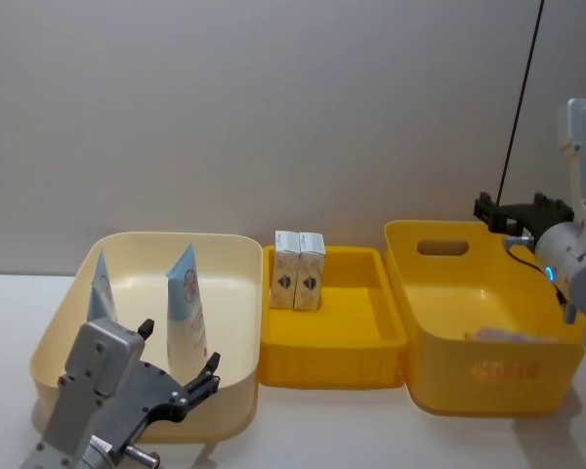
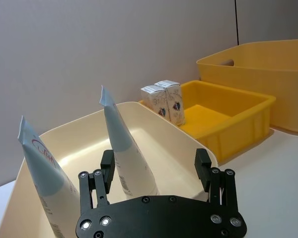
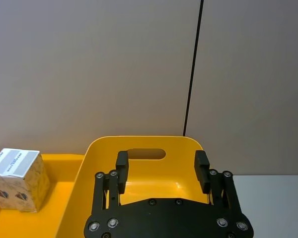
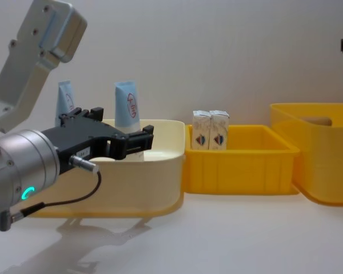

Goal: Bimanual collaborative sorting of washing and personal care products

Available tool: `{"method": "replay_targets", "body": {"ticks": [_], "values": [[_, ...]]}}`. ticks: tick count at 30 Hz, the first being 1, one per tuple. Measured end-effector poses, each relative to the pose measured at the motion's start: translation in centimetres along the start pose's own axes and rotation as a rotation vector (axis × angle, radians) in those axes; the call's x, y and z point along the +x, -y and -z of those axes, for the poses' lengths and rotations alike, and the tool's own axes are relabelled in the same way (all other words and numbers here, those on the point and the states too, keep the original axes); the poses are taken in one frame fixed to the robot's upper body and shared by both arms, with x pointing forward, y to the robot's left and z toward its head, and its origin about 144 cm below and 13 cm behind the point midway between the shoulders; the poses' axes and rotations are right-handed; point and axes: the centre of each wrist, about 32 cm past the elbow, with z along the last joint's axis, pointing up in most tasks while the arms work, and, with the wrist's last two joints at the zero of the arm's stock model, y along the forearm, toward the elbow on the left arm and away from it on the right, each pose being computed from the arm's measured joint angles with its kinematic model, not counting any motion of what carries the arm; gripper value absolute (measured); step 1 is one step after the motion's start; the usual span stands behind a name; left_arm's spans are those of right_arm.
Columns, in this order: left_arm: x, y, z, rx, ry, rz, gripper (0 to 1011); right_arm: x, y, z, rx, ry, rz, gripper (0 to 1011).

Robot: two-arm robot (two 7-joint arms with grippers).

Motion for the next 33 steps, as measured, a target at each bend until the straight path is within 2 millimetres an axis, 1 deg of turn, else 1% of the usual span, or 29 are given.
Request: {"method": "replay_targets", "body": {"ticks": [4, 8, 14, 23, 33], "values": [[0.0, 0.0, 0.0, 0.0, 0.0, 0.0, 1003, 0.4, -0.2, 0.1, -0.014, 0.002, 0.002, 915], [0.0, 0.0, 0.0, 0.0, 0.0, 0.001, 1003, 0.6, -0.4, 0.2, -0.022, 0.003, 0.003, 1001], [0.3, 0.5, -0.2, -0.003, -0.007, 0.004, 1004, 0.8, -0.5, 0.3, -0.031, 0.004, 0.004, 1001], [1.2, 2.1, -0.1, 0.001, -0.063, 0.006, 1003, 1.1, -0.6, 0.4, -0.039, 0.004, 0.006, 1001], [1.9, 3.9, 0.2, 0.005, -0.121, 0.013, 1003, 1.2, -0.7, 0.5, -0.044, 0.005, 0.006, 1001]]}}
